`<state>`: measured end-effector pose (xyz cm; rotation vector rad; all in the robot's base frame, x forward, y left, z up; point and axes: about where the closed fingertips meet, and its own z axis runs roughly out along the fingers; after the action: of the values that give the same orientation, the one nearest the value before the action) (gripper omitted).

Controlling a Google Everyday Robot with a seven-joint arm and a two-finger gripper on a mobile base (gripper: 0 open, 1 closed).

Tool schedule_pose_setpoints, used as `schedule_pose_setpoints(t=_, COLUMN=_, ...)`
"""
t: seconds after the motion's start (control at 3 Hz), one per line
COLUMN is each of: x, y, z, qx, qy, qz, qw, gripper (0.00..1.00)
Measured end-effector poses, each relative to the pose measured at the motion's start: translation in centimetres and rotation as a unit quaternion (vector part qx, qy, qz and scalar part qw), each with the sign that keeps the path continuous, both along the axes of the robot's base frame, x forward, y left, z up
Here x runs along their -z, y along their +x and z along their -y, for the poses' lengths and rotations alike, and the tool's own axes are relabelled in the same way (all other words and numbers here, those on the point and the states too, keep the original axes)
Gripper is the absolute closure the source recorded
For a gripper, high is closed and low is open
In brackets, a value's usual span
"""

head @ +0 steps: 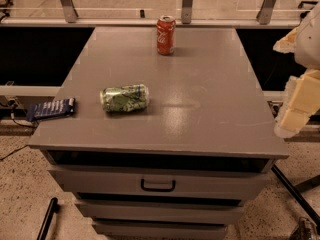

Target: Place green can upright

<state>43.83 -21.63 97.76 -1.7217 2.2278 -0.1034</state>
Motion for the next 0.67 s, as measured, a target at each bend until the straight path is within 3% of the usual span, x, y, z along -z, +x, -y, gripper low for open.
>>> schedule_pose_setpoints(t=0.33, x=0.0, y=0.0, z=0.0, qx=0.000, qy=0.000, qz=0.000, qw=1.0000, gripper=0.00)
schedule_pose_setpoints(t=0.67, x=-0.2, y=1.3, z=-4.4, qx=-0.064, qy=-0.026, qz=-0.006, qw=0.9976, gripper=0.00)
